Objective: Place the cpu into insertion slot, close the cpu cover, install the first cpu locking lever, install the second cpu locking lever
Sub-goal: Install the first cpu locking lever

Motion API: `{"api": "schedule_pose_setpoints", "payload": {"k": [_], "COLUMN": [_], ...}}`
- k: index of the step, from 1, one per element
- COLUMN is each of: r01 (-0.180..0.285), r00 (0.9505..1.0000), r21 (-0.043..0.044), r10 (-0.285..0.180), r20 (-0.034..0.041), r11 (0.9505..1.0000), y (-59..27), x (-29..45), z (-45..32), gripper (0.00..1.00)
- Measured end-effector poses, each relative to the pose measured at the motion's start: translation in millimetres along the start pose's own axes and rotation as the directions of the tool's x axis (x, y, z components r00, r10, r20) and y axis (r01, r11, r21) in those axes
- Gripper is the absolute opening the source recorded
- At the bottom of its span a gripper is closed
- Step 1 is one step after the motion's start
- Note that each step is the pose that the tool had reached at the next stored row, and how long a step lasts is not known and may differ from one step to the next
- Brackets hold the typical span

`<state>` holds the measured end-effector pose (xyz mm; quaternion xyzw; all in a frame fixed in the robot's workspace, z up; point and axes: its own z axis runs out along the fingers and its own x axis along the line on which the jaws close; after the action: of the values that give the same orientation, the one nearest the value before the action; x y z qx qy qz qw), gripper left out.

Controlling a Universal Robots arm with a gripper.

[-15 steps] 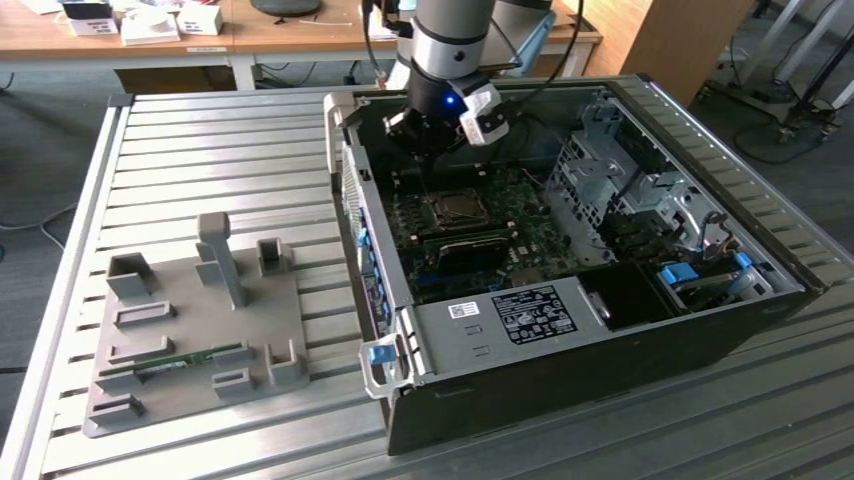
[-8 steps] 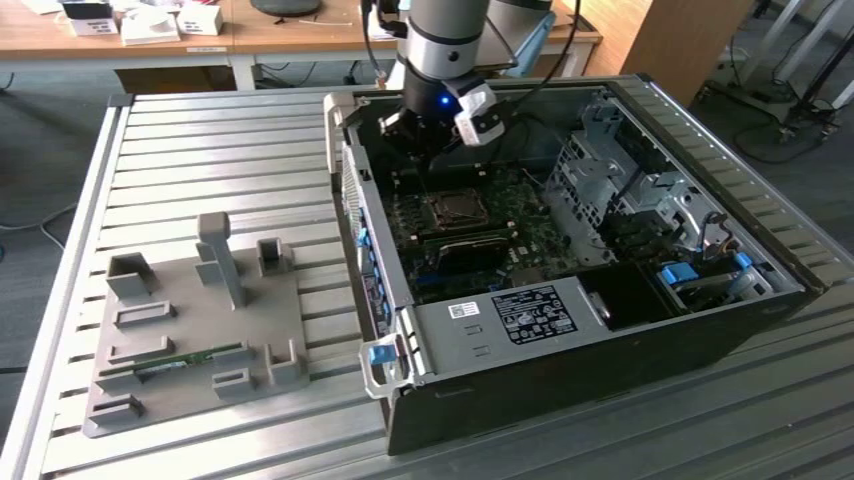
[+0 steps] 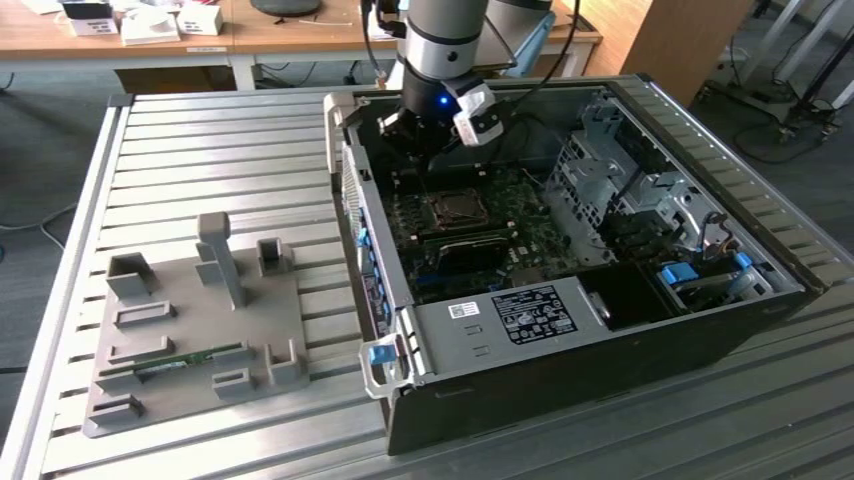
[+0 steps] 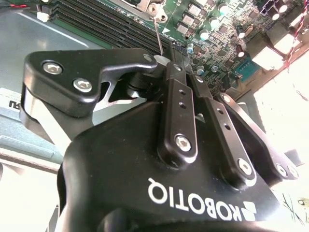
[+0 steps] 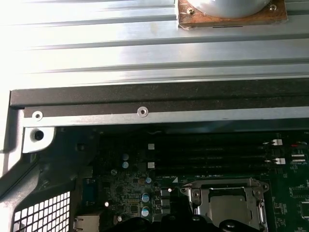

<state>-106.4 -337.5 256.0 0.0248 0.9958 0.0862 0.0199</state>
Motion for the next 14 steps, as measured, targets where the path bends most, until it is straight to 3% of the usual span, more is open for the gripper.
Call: {"api": "schedule_pose_setpoints", "payload": {"k": [14], "r01": [0.000], "r00": [1.0000], "r21": [0.0000], "r10": [0.000], "r20": [0.0004], "r11": [1.0000], "y": [-0.6], "x": [13.1], "z": [-0.5], "gripper": [0.11]}}
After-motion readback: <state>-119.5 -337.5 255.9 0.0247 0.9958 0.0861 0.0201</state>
